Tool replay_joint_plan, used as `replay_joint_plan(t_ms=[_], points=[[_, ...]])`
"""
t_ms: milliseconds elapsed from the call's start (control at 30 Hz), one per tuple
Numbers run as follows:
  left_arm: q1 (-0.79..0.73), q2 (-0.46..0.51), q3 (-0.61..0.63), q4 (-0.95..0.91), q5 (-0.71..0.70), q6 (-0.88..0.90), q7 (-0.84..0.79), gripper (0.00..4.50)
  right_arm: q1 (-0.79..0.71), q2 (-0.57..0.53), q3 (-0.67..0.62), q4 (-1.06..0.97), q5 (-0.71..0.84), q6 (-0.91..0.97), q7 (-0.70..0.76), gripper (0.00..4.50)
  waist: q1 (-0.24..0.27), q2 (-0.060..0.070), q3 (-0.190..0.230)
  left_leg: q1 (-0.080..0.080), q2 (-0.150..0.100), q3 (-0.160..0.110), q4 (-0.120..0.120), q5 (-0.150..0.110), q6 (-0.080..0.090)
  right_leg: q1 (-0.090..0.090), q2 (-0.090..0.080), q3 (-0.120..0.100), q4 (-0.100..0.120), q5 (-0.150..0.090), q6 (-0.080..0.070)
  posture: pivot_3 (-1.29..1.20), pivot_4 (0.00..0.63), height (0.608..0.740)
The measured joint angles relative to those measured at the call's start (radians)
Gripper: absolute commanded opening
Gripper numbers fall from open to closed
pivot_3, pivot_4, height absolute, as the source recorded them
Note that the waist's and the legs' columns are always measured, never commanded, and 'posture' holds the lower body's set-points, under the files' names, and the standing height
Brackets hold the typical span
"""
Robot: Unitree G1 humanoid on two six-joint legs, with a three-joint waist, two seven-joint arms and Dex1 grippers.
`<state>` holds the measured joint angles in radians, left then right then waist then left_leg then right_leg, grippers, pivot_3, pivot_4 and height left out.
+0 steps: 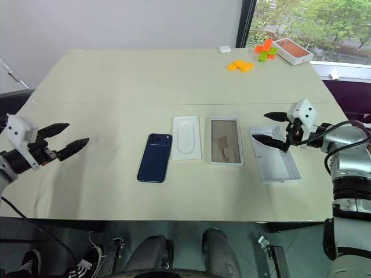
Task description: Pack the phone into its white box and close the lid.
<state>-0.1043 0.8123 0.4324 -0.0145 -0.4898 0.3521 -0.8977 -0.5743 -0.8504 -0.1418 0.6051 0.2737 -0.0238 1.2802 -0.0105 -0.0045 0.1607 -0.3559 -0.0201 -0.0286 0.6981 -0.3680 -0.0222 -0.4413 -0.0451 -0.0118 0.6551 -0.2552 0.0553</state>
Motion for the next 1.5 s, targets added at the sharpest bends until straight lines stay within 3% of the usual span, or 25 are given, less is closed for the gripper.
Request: replay_joint_plan(t_ms=[233,467,700,933,1133,1267,1500], points=[[0.042,0.036,0.030,0.055,0.000,-0.052,-0.077,4.50,-0.018,-0.096,-0.002,0.168,-0.056,-0.115,0.020,4.47,-0.010,0.001,0.000,0.001,0.000,0.001,-0.001,0.002,-0.004,0.000,0.000,0.000,0.000,0.000,0.000,0.00,0.150,0.740],[0.055,0.036,0.037,0.151,0.019,-0.102,-0.090,4.50,-0.037,-0.105,-0.002,0.276,-0.077,-0.178,0.009,4.47,-0.001,0.001,0.001,0.001,0.000,0.002,0.000,0.001,0.002,0.001,0.000,0.001,0.001,0.001,-0.001,0.00,0.150,0.740],[-0.039,0.022,0.028,0.148,0.001,-0.059,-0.046,4.50,-0.064,-0.104,-0.002,0.331,-0.103,-0.201,-0.060,4.47,-0.004,0.002,0.001,0.001,0.000,0.002,0.000,0.003,-0.002,0.001,0.000,0.001,0.001,0.002,0.000,0.00,0.150,0.740],[-0.213,-0.074,-0.058,0.112,-0.023,0.090,0.081,4.50,-0.115,-0.061,-0.008,0.370,-0.111,-0.157,-0.145,4.47,-0.002,0.002,0.001,0.001,0.000,0.002,0.001,0.004,-0.003,0.001,0.000,0.001,0.002,0.003,0.001,0.00,0.150,0.740],[-0.348,-0.197,-0.188,0.057,-0.031,0.230,0.194,4.50,-0.089,0.012,-0.004,0.222,-0.092,-0.126,-0.136,4.47,-0.004,0.001,0.001,0.001,-0.001,0.002,0.001,0.006,-0.005,0.000,0.000,0.001,0.002,0.003,0.002,0.00,0.150,0.740],[-0.407,-0.328,-0.301,0.049,-0.016,0.354,0.298,4.50,-0.028,0.080,0.025,-0.011,-0.078,-0.066,-0.142,4.47,-0.003,0.001,0.001,0.001,-0.001,0.002,0.002,0.007,-0.006,0.000,0.000,0.002,0.005,0.004,0.003,0.00,0.150,0.740],[-0.567,-0.514,-0.284,0.157,-0.051,0.498,0.439,4.50,0.015,0.142,0.090,-0.315,-0.066,0.056,-0.189,4.47,0.003,0.000,0.002,0.002,-0.003,0.001,0.003,0.010,-0.008,-0.001,0.000,0.002,0.009,0.004,0.003,0.00,0.150,0.740]])
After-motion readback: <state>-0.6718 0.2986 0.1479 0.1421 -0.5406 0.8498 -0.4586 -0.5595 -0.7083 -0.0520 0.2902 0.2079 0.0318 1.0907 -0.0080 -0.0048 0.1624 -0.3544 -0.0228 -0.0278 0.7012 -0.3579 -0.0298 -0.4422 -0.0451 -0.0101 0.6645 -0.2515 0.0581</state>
